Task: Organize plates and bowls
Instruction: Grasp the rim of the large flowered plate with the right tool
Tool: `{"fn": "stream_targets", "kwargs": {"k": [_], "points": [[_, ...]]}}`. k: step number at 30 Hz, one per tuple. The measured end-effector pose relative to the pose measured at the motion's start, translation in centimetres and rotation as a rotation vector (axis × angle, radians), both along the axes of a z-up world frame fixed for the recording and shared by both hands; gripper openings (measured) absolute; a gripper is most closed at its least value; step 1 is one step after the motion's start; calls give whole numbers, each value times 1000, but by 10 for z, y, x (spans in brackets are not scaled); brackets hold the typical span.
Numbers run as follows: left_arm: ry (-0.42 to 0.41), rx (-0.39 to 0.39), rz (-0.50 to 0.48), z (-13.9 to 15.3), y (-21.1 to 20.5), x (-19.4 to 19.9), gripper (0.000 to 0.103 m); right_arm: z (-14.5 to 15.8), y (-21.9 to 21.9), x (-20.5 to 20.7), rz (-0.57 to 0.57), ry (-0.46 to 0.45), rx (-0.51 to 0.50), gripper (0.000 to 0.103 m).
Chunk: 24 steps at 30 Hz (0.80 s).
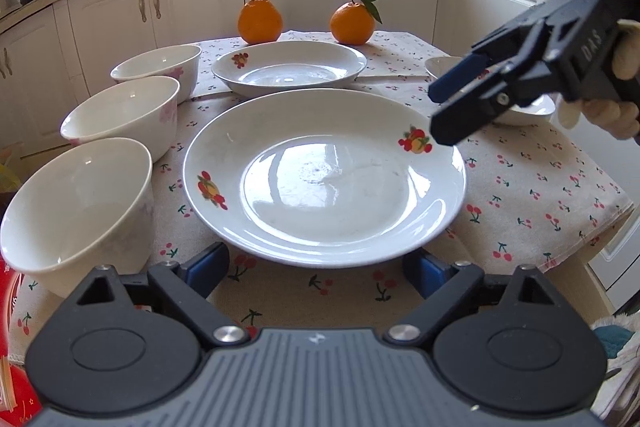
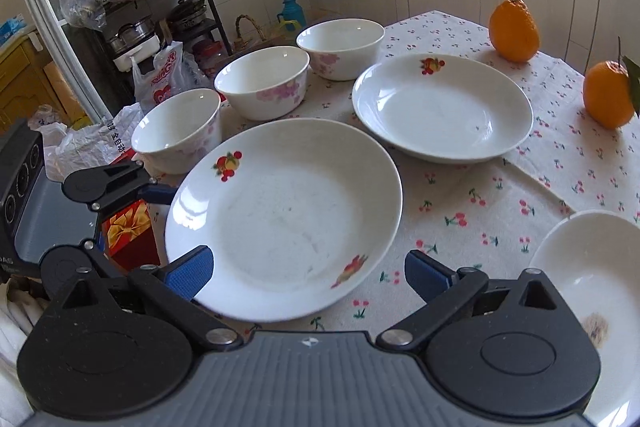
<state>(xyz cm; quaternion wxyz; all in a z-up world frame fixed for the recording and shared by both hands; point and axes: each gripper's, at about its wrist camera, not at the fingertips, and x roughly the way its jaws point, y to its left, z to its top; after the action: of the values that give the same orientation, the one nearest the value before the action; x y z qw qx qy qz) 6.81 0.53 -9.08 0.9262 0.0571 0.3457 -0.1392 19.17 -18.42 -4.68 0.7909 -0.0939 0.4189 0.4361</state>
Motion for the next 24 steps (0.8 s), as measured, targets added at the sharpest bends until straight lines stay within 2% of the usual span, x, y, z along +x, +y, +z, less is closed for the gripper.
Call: {"fn": "stream_targets", "kwargs": {"k": [5,13,24], "points": [[6,-9,-4,0,0,3,93,-3,15,39,54,19,-43,103],[7,-6,-12,0,-2,5,93,-17,36,84,116,101,-87,86],[5,-1,-14,0,-2,4,93,-27,58,104,197,175,-64,67]]}}
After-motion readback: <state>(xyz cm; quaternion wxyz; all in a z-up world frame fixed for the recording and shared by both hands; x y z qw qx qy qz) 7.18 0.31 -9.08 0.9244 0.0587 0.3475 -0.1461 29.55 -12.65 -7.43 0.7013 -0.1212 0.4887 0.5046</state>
